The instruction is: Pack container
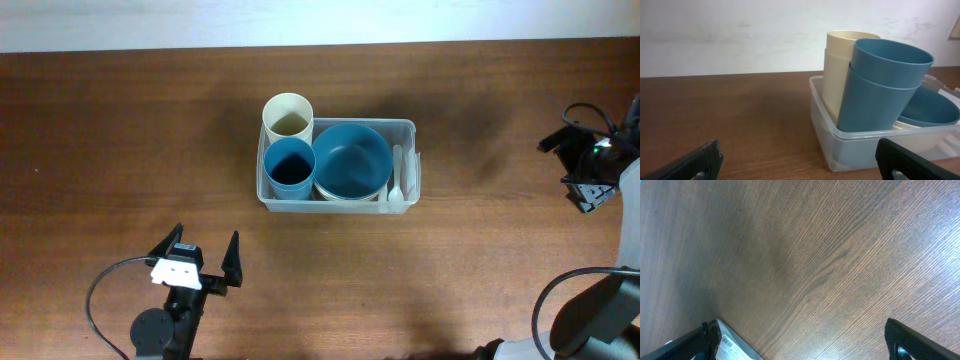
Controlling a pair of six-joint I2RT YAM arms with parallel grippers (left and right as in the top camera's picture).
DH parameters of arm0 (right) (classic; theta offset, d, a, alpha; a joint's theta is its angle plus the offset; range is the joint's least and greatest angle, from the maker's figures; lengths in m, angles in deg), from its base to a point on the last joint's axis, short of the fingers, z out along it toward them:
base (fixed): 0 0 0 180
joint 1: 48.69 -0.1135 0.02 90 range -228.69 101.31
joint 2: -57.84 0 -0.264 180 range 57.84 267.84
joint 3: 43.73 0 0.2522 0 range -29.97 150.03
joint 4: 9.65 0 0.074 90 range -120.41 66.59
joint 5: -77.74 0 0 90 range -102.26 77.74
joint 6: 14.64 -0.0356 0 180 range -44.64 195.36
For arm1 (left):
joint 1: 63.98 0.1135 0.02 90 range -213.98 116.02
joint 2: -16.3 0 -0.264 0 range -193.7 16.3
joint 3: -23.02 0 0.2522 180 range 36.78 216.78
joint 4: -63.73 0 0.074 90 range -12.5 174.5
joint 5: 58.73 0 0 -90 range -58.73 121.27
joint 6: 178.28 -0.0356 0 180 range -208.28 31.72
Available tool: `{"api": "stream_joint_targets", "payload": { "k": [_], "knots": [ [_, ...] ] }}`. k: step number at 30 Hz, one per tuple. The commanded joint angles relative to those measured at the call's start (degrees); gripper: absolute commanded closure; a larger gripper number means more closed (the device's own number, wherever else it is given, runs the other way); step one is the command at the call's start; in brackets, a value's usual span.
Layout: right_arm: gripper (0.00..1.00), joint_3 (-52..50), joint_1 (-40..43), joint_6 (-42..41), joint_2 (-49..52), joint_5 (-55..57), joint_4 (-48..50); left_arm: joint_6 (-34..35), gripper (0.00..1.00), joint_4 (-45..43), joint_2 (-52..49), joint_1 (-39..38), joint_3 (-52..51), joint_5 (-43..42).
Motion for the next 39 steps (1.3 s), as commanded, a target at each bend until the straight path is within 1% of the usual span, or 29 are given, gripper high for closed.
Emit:
{"api": "stream_joint_targets", "payload": {
  "k": [1,4,9,14,17,24,27,29,32,36,39],
  "knots": [
    [0.01,0.9,0.2,0.7,-1.4,1.2,-0.1,-1.1,0.0,0.1,0.5,-0.2,-0.3,0.6],
    [0.01,0.9,0.2,6.1,-1.4,6.9,-0.2,-1.1,0.0,0.1,0.5,-0.2,-0.3,0.6],
    [0.01,0.9,-1.1,6.5,-1.7,11.0,-0.2,-1.1,0.0,0.1,0.5,-0.2,-0.3,0.6],
    [0.01,0.9,-5.7,6.5,-7.0,12.8,-0.3,-1.1,0.0,0.1,0.5,-0.2,-0.3,0.6],
    [0.01,0.9,-10.1,6.5,-12.1,16.4,-0.2,-1.1,0.0,0.1,0.5,-0.2,-0.3,0.6],
    [0.01,0.3,-25.8,6.5,-26.0,30.3,-0.2,-1.1,0.0,0.1,0.5,-0.2,-0.3,0.6],
    [0.01,-1.1,-31.5,6.5,-31.8,33.2,0.0,-1.1,0.0,0.1,0.5,-0.2,-0.3,0.6],
    [0.01,-2.9,-33.6,6.4,-35.7,32.9,0.5,-1.1,0.0,0.1,0.5,-0.2,-0.3,0.6],
    [0.01,-6.5,-34.3,6.4,-41.1,30.5,2.8,-1.1,0.0,0.1,0.5,-0.2,-0.3,0.6],
    [0.01,-15.6,-34.2,6.5,-49.3,28.0,10.3,-1.1,0.0,0.1,0.5,-0.2,-0.3,0.6],
    [0.01,-25.5,-34.2,6.5,-56.4,26.0,18.3,-1.1,0.0,0.1,0.5,-0.2,-0.3,0.6]
  ]
}}
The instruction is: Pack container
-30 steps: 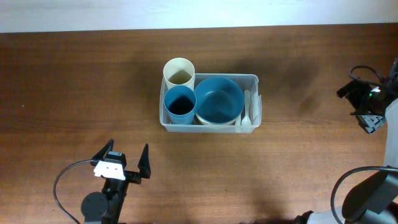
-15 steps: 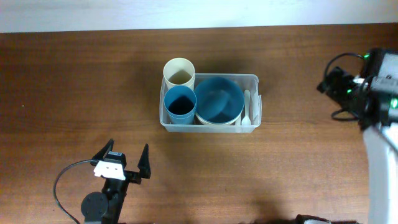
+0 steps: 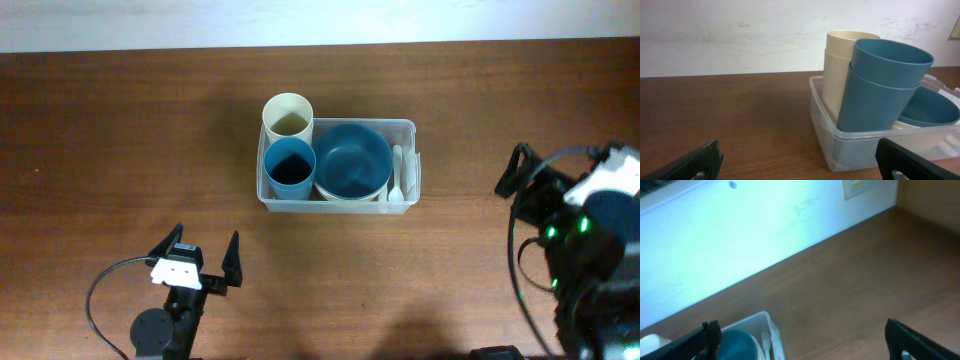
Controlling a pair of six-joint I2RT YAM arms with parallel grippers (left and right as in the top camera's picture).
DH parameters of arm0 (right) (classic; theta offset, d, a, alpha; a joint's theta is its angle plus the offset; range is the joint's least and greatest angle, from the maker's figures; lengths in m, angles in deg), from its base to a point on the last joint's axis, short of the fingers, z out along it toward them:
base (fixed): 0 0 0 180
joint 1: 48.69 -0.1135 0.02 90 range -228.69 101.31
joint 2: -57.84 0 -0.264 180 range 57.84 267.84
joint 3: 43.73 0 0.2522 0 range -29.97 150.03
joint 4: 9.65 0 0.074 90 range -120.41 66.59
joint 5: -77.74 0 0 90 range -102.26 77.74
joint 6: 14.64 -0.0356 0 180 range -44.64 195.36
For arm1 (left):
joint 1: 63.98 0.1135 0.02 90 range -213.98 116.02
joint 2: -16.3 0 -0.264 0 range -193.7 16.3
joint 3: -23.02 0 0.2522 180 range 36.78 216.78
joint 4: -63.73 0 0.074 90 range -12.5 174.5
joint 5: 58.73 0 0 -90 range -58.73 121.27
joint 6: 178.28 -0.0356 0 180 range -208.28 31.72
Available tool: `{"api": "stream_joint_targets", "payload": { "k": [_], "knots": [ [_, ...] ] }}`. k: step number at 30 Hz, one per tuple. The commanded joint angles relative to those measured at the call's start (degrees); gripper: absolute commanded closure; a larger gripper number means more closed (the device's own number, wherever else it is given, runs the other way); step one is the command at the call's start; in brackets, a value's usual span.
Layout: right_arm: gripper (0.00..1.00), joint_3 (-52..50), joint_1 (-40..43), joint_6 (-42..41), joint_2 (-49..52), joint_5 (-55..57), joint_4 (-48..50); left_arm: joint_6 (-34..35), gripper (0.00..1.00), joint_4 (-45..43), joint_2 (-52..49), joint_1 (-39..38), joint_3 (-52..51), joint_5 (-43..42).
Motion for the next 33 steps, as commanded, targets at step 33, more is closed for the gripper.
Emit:
{"api": "stream_joint_targets", "payload": {
  "k": [33],
  "knots": [
    [0.01,-55.6,-0.5,16.4,-43.6,-11.7,34.1,-1.1,0.0,0.1,0.5,-0.2,-0.3,0.6]
  ]
}}
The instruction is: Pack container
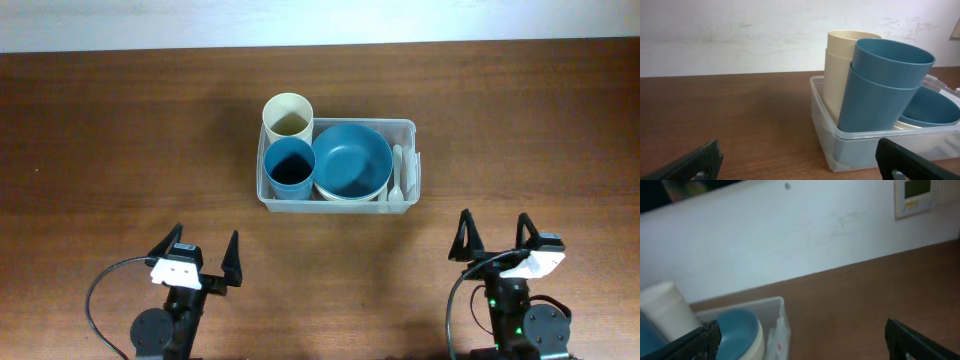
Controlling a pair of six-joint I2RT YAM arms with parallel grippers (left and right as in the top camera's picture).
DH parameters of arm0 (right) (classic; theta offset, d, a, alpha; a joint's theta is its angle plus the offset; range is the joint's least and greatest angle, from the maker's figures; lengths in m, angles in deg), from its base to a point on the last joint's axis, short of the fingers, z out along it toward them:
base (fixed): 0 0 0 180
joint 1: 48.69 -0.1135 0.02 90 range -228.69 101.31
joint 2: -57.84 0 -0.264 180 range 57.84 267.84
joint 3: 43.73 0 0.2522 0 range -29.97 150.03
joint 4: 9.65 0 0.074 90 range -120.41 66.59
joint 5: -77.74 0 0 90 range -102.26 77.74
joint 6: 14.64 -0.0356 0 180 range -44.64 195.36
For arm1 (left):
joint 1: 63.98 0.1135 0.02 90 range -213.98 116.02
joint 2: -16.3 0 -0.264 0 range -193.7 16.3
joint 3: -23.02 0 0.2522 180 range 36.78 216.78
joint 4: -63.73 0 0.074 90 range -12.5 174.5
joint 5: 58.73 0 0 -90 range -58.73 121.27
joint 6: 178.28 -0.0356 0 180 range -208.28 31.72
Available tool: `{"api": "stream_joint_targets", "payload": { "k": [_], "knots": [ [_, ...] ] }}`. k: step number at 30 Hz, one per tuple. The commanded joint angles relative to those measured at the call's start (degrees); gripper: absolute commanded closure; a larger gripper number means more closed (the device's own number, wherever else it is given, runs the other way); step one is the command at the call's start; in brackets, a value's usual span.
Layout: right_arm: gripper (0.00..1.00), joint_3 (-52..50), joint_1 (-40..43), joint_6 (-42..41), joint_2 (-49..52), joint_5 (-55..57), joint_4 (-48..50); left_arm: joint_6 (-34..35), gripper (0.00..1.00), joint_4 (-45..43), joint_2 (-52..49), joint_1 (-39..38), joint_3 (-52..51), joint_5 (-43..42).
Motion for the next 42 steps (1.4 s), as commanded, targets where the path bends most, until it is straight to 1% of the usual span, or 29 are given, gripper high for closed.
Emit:
{"api": "stream_joint_targets", "payload": {
  "k": [1,5,11,14,19,42],
  "knots": [
    [0.01,-2.3,-0.5,6.0,-1.2,-0.9,0.7,-1.1,0.0,0.1,0.5,-0.2,-0.3,0.4],
    [0.01,-4.4,-0.5,6.2,-1.2,-1.4,1.6,-1.1,0.0,0.1,0.5,-0.2,-0.3,0.4],
    [0.01,-9.0,0.4,6.2,-1.2,-1.5,6.7,-1.1,0.0,0.1,0.5,-0.2,-0.3,0.4],
    [0.01,-9.5,1.1,6.9,-1.2,-1.5,4.0,-1.1,0.0,0.1,0.5,-0.2,-0.3,0.4],
    [0.01,-9.5,2.2,11.3,-1.2,-2.1,3.7,-1.1,0.0,0.1,0.5,-0.2,-0.3,0.4],
    [0.01,-9.5,2.5,11.3,-1.2,-1.1,3.8,-1.1,0.0,0.1,0.5,-0.2,-0.3,0.4]
  ]
}}
